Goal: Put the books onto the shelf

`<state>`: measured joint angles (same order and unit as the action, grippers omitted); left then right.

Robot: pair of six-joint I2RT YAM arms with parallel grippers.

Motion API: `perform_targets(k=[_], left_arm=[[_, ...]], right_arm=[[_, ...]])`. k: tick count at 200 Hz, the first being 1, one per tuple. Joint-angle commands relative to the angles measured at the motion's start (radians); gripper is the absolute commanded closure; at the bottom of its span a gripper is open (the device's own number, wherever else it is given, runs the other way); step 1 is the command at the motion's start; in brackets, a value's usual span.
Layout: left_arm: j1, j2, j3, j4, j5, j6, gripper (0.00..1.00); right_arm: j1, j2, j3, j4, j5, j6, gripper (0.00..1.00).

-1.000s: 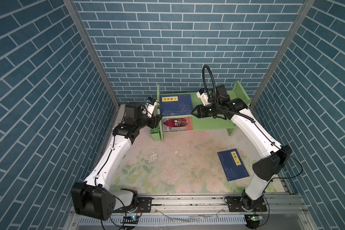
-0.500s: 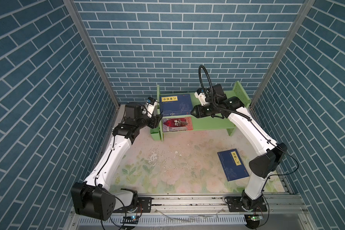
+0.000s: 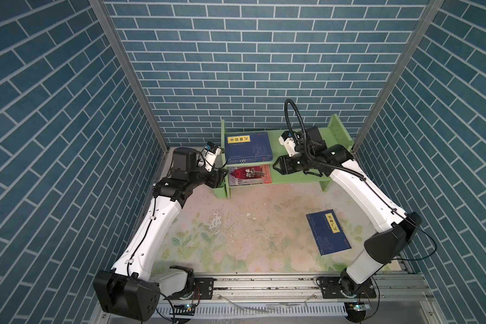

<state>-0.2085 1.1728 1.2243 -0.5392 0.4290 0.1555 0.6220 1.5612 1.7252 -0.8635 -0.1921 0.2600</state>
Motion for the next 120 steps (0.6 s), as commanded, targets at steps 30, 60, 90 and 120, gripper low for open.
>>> perform_targets(k=[30, 60, 90, 120], left_arm=[[-0.004, -0.089, -0.021, -0.242, 0.445, -0.033, 0.29], [-0.005, -0.078, -0.088, -0.179, 0.575, -0.133, 0.27], [-0.006, -0.061, -0.149, -0.075, 0.613, -0.242, 0.25], [-0.011, -0.045, -0.207, -0.018, 0.642, -0.32, 0.24]], right_arm=[[0.003, -0.399, -0.513, 0.131, 0.171, 0.151, 0.42], [-0.018, -0.525, -0.763, 0.147, 0.317, 0.302, 0.32], [-0.198, -0.637, -0.964, 0.192, 0.299, 0.386, 0.16], [-0.327, -0.674, -1.049, 0.19, 0.316, 0.388, 0.1]])
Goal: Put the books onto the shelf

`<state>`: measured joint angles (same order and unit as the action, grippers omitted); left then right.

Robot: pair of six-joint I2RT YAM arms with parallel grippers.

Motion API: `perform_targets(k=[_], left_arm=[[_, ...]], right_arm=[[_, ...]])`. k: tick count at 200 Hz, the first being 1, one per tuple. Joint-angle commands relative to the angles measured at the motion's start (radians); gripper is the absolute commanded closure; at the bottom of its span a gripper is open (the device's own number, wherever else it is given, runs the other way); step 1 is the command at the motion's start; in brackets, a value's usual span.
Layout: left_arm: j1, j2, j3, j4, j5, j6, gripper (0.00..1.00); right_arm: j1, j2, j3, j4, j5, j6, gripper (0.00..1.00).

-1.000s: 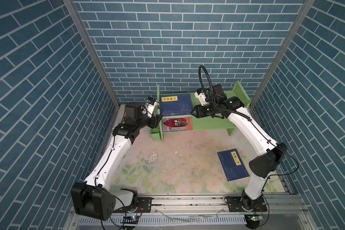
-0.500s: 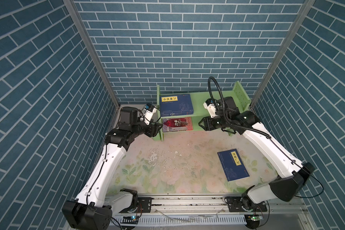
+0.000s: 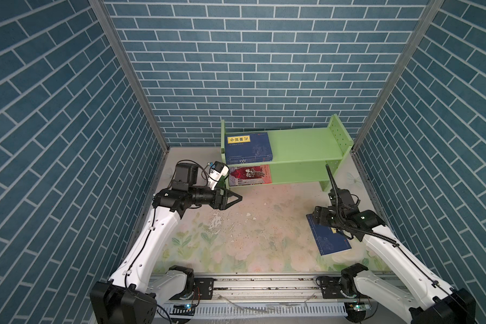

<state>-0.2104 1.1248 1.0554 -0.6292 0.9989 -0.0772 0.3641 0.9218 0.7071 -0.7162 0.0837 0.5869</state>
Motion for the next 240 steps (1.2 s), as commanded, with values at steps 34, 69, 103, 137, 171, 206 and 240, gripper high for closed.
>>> perform_targets(k=[34, 69, 103, 137, 171, 206, 240], left_arm=[[-0.021, -0.016, -0.091, 0.111, 0.078, -0.103, 0.23], [-0.032, -0.035, -0.123, 0.148, 0.058, -0.144, 0.23], [-0.038, -0.043, -0.147, 0.167, 0.052, -0.163, 0.22], [-0.043, -0.047, -0.167, 0.178, 0.004, -0.167, 0.22], [-0.043, -0.044, -0.179, 0.182, -0.037, -0.177, 0.22], [-0.043, -0.041, -0.184, 0.18, -0.061, -0.185, 0.22], [-0.047, -0.036, -0.193, 0.186, -0.066, -0.187, 0.22]], right_arm=[[-0.268, -0.006, -0.115, 0.137, -0.064, 0.032, 0.07], [-0.424, 0.055, -0.155, 0.254, -0.162, 0.003, 0.07], [-0.521, 0.13, -0.149, 0.298, -0.284, -0.034, 0.07], [-0.551, 0.226, -0.115, 0.285, -0.377, -0.097, 0.09], [-0.552, 0.283, -0.09, 0.265, -0.434, -0.138, 0.11], [-0.551, 0.302, -0.091, 0.26, -0.507, -0.155, 0.15], [-0.546, 0.332, -0.109, 0.259, -0.599, -0.167, 0.19]])
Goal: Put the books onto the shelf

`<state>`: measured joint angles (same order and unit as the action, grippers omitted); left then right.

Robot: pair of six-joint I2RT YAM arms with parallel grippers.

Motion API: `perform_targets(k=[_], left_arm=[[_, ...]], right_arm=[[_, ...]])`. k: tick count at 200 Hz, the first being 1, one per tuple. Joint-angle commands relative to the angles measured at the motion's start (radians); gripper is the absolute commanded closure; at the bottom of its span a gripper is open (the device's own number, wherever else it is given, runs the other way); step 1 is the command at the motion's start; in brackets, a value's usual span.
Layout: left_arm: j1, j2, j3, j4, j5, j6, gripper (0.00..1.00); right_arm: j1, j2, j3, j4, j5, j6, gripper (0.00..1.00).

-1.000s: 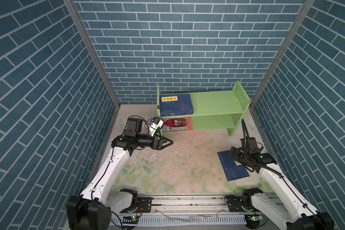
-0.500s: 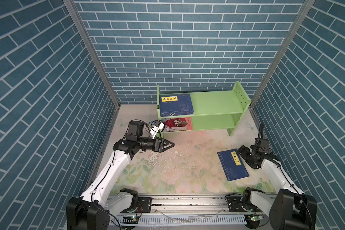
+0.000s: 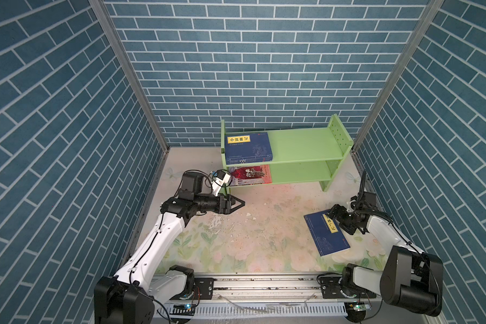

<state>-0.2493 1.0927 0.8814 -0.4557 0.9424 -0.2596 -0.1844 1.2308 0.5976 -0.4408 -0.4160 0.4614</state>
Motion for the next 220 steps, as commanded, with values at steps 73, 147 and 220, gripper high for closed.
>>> perform_targets(k=[73, 147, 220], left_arm=[[-0.046, 0.018, -0.03, 0.008, -0.014, -0.001, 0.22], [-0.117, 0.04, -0.048, 0.037, -0.039, -0.057, 0.22], [-0.153, 0.103, -0.137, 0.163, -0.065, -0.183, 0.22]], right_arm=[[0.063, -0.002, 0.017, -0.132, 0.179, 0.041, 0.18], [0.098, 0.008, 0.012, -0.163, 0.112, 0.075, 0.19], [0.39, -0.047, -0.036, -0.098, 0.06, 0.27, 0.23]])
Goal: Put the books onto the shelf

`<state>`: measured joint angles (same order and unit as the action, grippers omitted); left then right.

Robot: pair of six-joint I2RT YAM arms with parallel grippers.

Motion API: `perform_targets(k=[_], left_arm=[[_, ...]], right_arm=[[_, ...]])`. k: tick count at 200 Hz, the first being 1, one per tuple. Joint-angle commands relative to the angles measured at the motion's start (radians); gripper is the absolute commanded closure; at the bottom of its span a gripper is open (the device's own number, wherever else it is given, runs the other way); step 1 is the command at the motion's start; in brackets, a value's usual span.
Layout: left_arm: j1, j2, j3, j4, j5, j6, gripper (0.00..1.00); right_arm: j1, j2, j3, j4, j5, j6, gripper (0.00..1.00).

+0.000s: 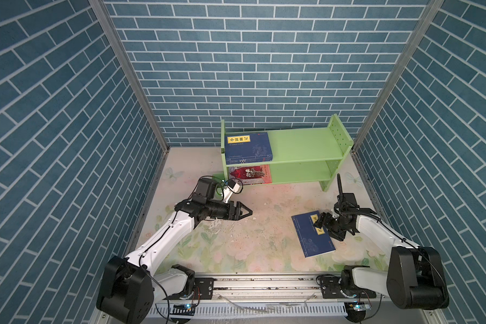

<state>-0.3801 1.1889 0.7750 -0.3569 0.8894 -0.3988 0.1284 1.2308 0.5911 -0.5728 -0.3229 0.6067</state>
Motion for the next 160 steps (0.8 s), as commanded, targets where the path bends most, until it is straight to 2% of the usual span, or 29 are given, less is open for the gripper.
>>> perform_targets(k=[1, 44, 69, 100, 115, 132, 160], left_arm=[[-0.023, 0.008, -0.033, 0.065, -0.013, -0.044, 0.22], [-0.065, 0.044, -0.06, 0.13, -0.013, -0.055, 0.21], [-0.08, 0.065, -0.074, 0.193, 0.003, -0.046, 0.21], [-0.112, 0.11, -0.065, 0.196, 0.02, 0.011, 0.23], [-0.134, 0.132, -0.053, 0.2, 0.03, 0.038, 0.24], [-0.166, 0.167, -0.033, 0.178, -0.027, 0.073, 0.24], [-0.196, 0.274, 0.012, 0.184, -0.018, 0.05, 0.26]], right_arm=[[0.083, -0.047, -0.031, 0.036, -0.033, 0.128, 0.24], [0.301, -0.016, -0.024, 0.162, 0.026, 0.267, 0.23], [0.406, -0.029, -0.03, 0.156, 0.175, 0.321, 0.23], [0.412, -0.139, -0.138, 0.201, 0.294, 0.355, 0.24], [0.41, -0.183, -0.191, 0.275, 0.285, 0.352, 0.24], [0.41, -0.213, -0.215, 0.296, 0.284, 0.34, 0.24], [0.402, -0.231, -0.238, 0.32, 0.255, 0.306, 0.24]])
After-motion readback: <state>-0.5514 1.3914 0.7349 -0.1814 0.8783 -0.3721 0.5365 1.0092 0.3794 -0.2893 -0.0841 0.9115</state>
